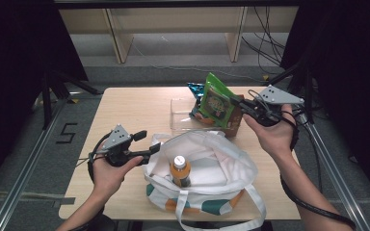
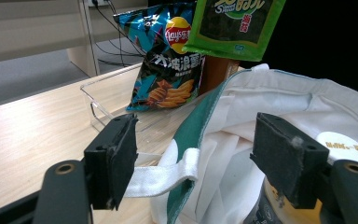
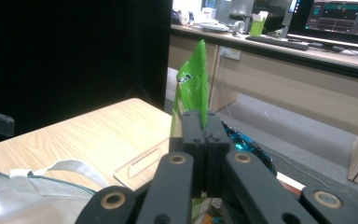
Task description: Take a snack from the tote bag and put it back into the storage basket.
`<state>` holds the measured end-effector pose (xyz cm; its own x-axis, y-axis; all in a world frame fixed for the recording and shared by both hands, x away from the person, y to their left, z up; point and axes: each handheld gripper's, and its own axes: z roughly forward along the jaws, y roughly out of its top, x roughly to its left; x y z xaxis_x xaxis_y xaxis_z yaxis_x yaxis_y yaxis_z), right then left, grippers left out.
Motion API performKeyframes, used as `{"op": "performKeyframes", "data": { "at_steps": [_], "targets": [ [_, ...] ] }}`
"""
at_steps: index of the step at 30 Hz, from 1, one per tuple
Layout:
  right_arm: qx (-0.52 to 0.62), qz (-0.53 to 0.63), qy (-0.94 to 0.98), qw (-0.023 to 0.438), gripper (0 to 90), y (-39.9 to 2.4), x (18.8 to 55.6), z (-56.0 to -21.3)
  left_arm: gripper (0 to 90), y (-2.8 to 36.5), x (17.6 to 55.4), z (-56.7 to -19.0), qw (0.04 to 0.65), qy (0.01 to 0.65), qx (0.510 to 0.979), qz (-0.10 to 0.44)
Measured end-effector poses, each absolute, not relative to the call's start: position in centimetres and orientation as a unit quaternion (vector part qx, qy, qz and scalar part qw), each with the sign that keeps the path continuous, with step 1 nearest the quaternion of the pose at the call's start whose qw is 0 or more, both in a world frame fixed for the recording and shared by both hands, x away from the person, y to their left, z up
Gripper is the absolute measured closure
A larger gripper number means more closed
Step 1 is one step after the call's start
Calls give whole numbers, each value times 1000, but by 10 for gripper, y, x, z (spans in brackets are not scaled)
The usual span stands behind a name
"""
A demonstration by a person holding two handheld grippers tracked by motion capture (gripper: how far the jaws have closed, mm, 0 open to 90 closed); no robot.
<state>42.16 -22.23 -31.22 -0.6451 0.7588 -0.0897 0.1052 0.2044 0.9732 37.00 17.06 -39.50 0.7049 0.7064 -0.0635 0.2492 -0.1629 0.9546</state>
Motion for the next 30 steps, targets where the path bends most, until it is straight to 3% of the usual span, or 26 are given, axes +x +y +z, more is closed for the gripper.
{"op": "performKeyframes", "data": {
  "at_steps": [14, 30],
  "targets": [
    [305, 557, 719, 282, 900, -218, 427, -318, 299, 171, 370, -395, 560, 326, 734, 204],
    [301, 554, 714, 304, 900, -215, 433, -320, 298, 171, 370, -394, 560, 326, 734, 203]
  ]
}}
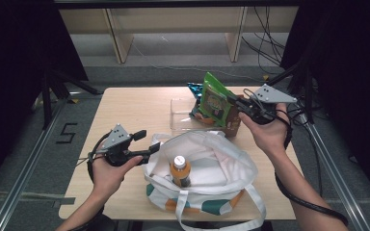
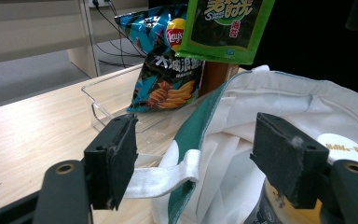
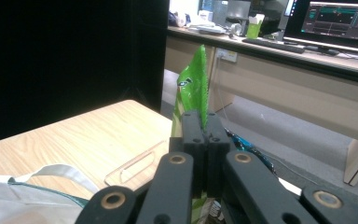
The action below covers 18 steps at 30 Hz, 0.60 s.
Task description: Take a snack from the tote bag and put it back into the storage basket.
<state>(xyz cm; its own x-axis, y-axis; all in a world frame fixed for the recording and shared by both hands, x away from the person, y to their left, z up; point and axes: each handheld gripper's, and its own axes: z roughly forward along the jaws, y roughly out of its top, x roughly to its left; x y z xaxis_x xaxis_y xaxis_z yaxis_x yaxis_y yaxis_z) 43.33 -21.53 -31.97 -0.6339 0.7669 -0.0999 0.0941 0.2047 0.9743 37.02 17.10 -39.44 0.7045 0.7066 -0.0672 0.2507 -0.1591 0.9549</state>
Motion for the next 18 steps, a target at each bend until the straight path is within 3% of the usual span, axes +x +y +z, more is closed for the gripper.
{"op": "performKeyframes", "data": {
  "at_steps": [8, 18],
  "targets": [
    [308, 551, 719, 289, 900, -212, 436, -324, 298, 171, 370, -395, 559, 325, 735, 204],
    [300, 547, 719, 305, 900, -209, 442, -326, 298, 171, 370, -394, 559, 324, 735, 204]
  ]
}}
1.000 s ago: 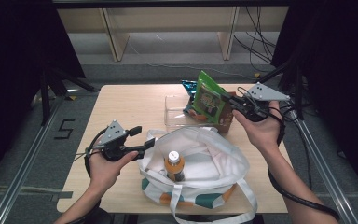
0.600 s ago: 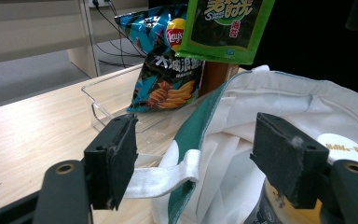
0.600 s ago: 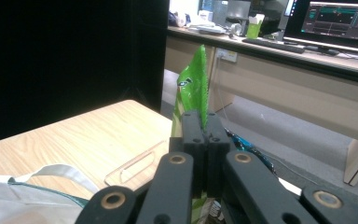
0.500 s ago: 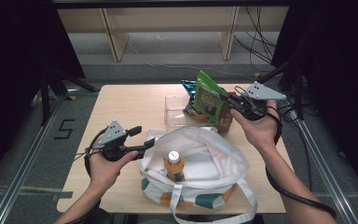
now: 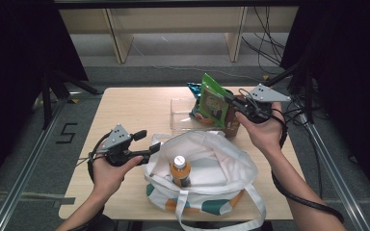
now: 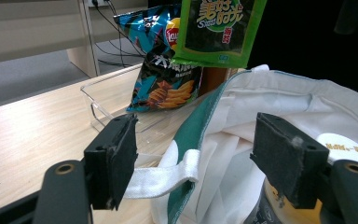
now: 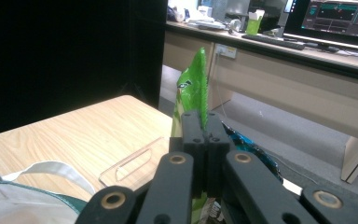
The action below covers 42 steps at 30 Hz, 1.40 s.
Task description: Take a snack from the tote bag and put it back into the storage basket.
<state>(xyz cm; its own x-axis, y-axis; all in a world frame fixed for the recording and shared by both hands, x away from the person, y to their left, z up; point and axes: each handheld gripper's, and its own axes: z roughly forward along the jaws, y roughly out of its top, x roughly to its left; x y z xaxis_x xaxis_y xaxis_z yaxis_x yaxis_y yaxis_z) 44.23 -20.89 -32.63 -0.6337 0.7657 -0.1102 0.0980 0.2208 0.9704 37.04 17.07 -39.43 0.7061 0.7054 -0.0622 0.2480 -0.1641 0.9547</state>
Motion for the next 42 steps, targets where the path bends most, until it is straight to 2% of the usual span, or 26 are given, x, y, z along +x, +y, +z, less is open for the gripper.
{"op": "performKeyframes", "data": {
  "at_steps": [3, 8, 15, 17, 23, 25, 28, 31, 42],
  "targets": [
    [312, 546, 722, 289, 900, -207, 442, -327, 298, 171, 370, -395, 559, 325, 735, 204],
    [302, 543, 721, 308, 900, -206, 447, -330, 298, 170, 371, -396, 563, 324, 733, 201],
    [303, 538, 728, 298, 900, -202, 450, -335, 298, 169, 370, -396, 560, 326, 735, 201],
    [301, 532, 728, 310, 900, -202, 452, -337, 298, 169, 370, -396, 559, 325, 736, 201],
    [306, 533, 731, 297, 900, -200, 454, -342, 298, 169, 369, -395, 560, 323, 735, 202],
    [305, 530, 728, 309, 900, -200, 457, -342, 298, 169, 369, -395, 560, 323, 736, 202],
    [316, 530, 730, 295, 900, -198, 456, -343, 297, 169, 370, -395, 560, 323, 736, 203],
    [302, 530, 727, 317, 900, -199, 461, -343, 298, 169, 370, -395, 560, 324, 735, 203],
    [308, 517, 733, 317, 900, -196, 470, -349, 297, 169, 369, -394, 561, 322, 735, 202]
  ]
}}
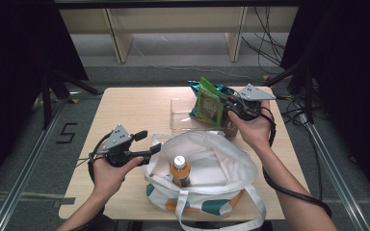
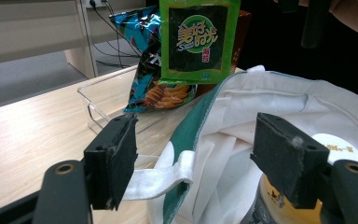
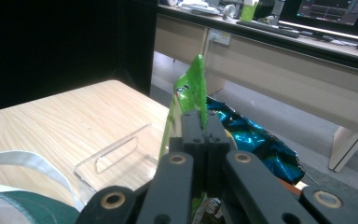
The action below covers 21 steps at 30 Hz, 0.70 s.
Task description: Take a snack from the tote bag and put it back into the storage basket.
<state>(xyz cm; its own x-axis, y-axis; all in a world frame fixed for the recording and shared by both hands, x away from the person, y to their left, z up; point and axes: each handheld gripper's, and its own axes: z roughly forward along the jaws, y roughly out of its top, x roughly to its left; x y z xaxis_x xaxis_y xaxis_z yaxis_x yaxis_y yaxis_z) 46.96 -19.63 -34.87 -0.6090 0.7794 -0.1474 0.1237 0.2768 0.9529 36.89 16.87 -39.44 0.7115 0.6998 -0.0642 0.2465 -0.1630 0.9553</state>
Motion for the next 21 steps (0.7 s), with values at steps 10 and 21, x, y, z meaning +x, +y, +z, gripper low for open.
{"op": "performKeyframes", "data": {
  "at_steps": [10, 21],
  "targets": [
    [294, 508, 733, 344, 900, -190, 472, -351, 296, 169, 369, -395, 560, 322, 736, 201],
    [285, 498, 733, 365, 900, -185, 473, -354, 297, 169, 369, -395, 562, 322, 735, 201]
  ]
}}
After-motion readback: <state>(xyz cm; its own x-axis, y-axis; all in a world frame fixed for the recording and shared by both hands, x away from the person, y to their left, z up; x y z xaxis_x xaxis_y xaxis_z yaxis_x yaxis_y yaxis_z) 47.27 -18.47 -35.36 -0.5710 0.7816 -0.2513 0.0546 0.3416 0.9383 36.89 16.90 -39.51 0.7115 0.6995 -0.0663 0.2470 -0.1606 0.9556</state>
